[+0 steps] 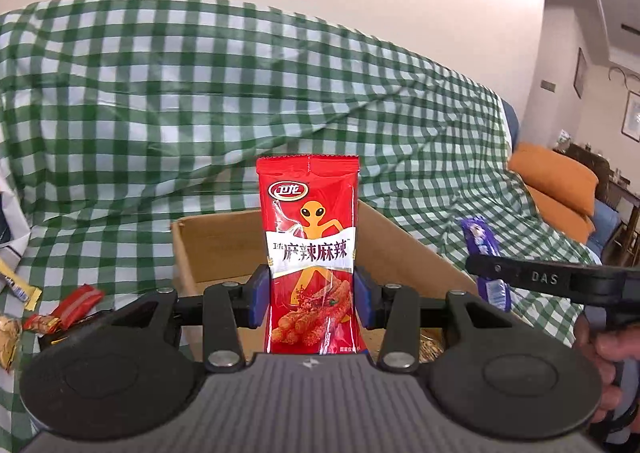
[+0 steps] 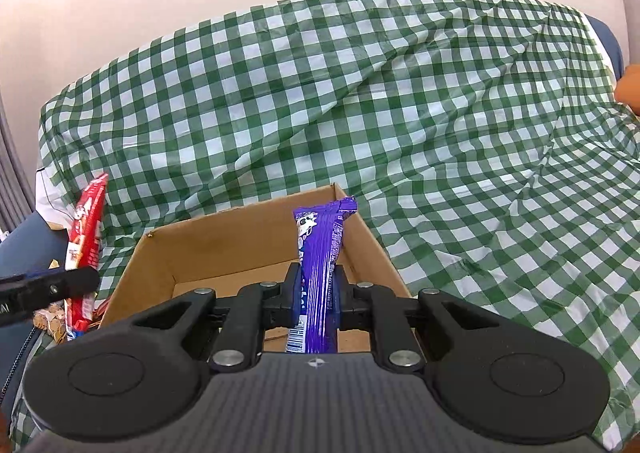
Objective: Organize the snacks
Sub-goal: 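Carry the chocolate bar and red pack with both tools over the box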
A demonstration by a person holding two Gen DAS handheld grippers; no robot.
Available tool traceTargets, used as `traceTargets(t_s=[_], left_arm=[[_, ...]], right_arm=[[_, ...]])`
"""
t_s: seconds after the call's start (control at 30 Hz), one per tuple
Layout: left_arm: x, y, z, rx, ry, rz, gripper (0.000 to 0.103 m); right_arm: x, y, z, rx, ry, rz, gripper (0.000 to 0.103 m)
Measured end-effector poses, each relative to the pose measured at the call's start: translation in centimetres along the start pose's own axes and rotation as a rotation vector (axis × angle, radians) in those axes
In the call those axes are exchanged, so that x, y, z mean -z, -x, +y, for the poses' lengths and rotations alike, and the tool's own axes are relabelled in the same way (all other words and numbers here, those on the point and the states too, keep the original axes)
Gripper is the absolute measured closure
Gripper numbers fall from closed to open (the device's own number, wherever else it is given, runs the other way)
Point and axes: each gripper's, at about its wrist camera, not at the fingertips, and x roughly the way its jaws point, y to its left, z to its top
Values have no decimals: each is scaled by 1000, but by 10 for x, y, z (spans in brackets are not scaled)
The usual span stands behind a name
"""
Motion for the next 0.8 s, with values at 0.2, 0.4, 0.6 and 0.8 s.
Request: traceTargets(t_s=[0.2,0.4,0.6,0.8], left_arm=[[2,-5,-6,17,-13,8,55],[3,-7,-9,32,-24,9,55],[3,-8,-11,35,-34,6,55],[3,-9,-9,50,-27,14,55]], right_arm=[[1,-3,1,0,14,2,88],[0,-3,4,6,25,4,88],[1,-2,7,8,39,5,87],[3,-2,10,2,62,4,87]])
